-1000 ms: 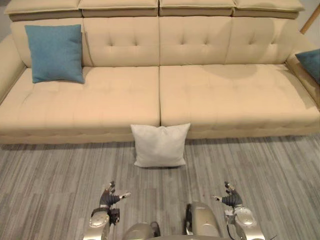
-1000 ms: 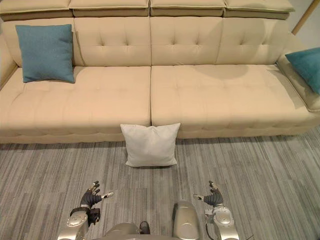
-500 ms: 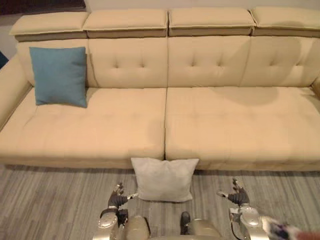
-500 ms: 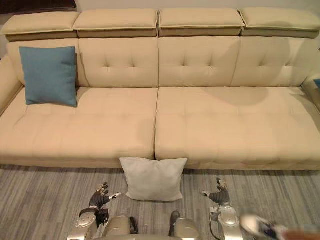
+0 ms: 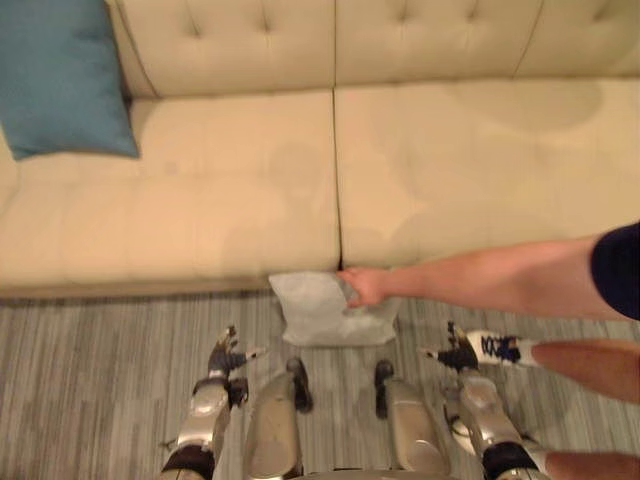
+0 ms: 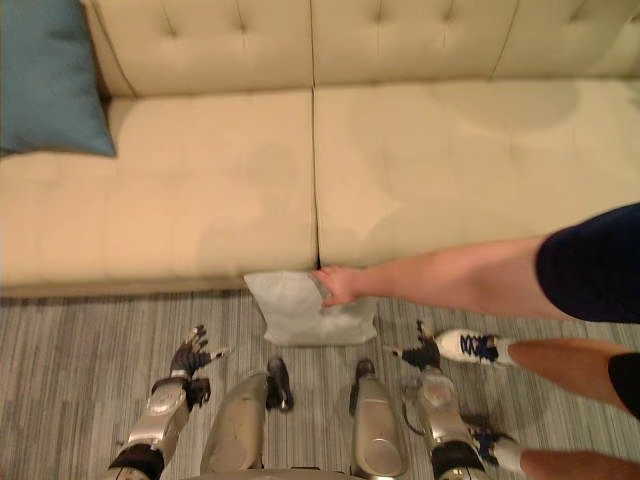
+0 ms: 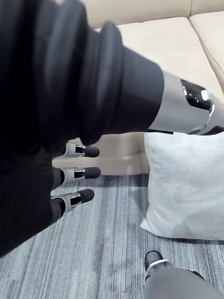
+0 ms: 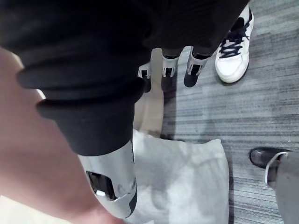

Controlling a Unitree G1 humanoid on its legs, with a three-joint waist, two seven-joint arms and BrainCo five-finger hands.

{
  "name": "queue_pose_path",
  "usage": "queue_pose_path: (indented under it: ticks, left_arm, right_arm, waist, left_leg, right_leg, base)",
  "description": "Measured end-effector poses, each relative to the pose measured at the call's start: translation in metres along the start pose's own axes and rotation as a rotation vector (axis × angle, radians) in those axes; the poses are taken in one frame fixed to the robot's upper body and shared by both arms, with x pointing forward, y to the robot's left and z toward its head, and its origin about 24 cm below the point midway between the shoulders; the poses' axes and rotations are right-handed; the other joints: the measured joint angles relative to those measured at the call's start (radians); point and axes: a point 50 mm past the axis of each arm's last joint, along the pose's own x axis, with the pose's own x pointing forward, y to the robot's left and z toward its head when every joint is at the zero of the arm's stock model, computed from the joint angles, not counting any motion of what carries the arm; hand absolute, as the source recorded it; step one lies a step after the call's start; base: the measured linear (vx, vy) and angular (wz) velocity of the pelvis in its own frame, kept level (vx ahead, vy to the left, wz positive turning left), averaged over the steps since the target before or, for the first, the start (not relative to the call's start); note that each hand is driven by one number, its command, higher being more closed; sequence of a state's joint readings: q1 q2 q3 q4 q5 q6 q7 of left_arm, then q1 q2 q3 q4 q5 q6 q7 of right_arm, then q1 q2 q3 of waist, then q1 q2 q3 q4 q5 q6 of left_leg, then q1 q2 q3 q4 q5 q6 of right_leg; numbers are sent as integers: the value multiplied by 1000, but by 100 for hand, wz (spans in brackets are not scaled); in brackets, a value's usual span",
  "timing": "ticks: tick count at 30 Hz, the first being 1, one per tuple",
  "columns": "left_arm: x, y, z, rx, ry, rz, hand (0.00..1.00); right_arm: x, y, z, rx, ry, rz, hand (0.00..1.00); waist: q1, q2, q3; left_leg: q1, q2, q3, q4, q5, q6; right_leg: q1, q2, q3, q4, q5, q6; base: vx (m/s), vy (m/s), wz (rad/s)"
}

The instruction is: Pick up cushions and gather them together orderly.

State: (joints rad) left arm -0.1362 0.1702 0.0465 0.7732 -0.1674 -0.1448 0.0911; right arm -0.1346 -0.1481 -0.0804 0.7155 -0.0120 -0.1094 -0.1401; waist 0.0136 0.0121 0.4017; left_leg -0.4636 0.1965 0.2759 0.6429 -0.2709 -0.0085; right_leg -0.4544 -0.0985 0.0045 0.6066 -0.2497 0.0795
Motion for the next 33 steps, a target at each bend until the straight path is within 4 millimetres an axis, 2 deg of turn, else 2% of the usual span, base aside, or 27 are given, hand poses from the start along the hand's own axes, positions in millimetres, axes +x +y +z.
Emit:
queue_pose_path:
  ticks: [1, 2, 4, 6, 7, 10, 13, 16, 22, 25, 28, 31, 32, 33]
  left_arm:
    - [3, -3, 7, -8, -20, -3, 0]
    - [11, -7, 27, -33, -79, -4, 0]
    - [19, -13, 48, -57, -140, -3, 0]
    - [29, -28, 90, -99, -244, -21, 0]
    - [31, -32, 104, -110, -280, -29, 0]
    - [33, -54, 157, -206, -415, -59, 0]
    - [31, -64, 173, -256, -453, -73, 0]
    - [27, -74, 184, -289, -481, -90, 0]
    - [25, -77, 189, -293, -501, -86, 0]
    - [20, -81, 192, -298, -524, -102, 0]
    - [16, -84, 176, -274, -502, -118, 0]
    - [11, -84, 136, -216, -424, -128, 0]
    - [10, -82, 126, -202, -399, -126, 0]
    - [7, -78, 103, -176, -345, -127, 0]
  right_arm:
    - [3, 2, 7, 5, -18, -1, 0]
    - [12, 8, 29, 12, -76, 3, 0]
    - [19, 15, 51, 19, -134, 9, 0]
    - [31, 26, 99, 36, -256, 11, 0]
    - [33, 29, 112, 47, -288, 12, 0]
    - [33, 39, 183, 95, -476, 9, 0]
    - [31, 34, 214, 159, -552, -53, 0]
    - [33, 12, 226, 186, -584, -145, 0]
    - [29, 1, 229, 219, -616, -197, 0]
    - [28, -6, 212, 206, -596, -219, 0]
    - [30, -2, 179, 174, -503, -201, 0]
    - [19, 15, 124, 107, -396, -87, 0]
    - [15, 17, 111, 99, -372, -74, 0]
    - [5, 24, 89, 95, -330, -39, 0]
  waist:
    - [0, 1, 13]
    - [0, 3, 29]
    - [1, 4, 42]
    - [2, 3, 92]
    - [2, 3, 109]
    - [3, 3, 139]
    - [-1, 4, 143]
    - [-5, 4, 143]
    - [-25, 4, 143]
    - [-26, 4, 143]
    - [-24, 5, 142]
    - [-17, 5, 130]
    - [-14, 5, 115]
    - [-4, 6, 75]
  left_leg:
    - [-29, 6, 0, 29, -13, 1]
    - [-132, 24, -1, 98, -38, 2]
    - [-243, 45, -2, 157, -45, 6]
    - [-378, 59, -15, 234, -41, 15]
    - [-409, 66, -18, 253, -43, 18]
    - [-566, 77, -32, 323, -39, 26]
    - [-617, 82, -40, 347, -36, 31]
    - [-631, 84, -45, 349, -34, 33]
    - [-630, 100, -42, 335, -29, 27]
    - [-605, 103, -36, 319, -21, 21]
    - [-505, 102, -27, 263, -8, 3]
    - [-323, 101, -26, 164, 7, -18]
    - [-295, 100, -25, 147, 11, -20]
    - [-244, 96, -19, 110, 17, -26]
  right_leg:
    - [-33, 1, 3, 30, -9, -1]
    - [-140, 8, 13, 96, -21, -2]
    - [-253, 20, 24, 146, -21, -2]
    - [-387, 26, 27, 226, -23, -5]
    - [-417, 29, 27, 245, -24, -7]
    - [-579, 31, 27, 329, -29, -10]
    - [-628, 33, 27, 354, -29, -10]
    - [-639, 33, 25, 357, -28, -10]
    - [-640, 49, 24, 334, -16, -21]
    - [-627, 53, 25, 331, -16, -22]
    - [-536, 55, 18, 287, -13, -27]
    - [-342, 63, -5, 182, -3, -43]
    - [-313, 64, -8, 164, -1, -45]
    - [-262, 64, -12, 128, 2, -45]
  base:
    - [-230, 0, -21]
    - [-196, -5, -18]
    - [-195, -20, -19]
    - [-130, -39, -8]
    - [-77, -33, -1]
    - [-96, -55, 2]
    - [-51, -38, 0]
    - [-50, -39, 2]
    - [-3, -44, -8]
    - [29, -55, -5]
    - [36, -75, -1]
    - [56, -81, 5]
    - [65, -52, 9]
    - [143, -35, 6]
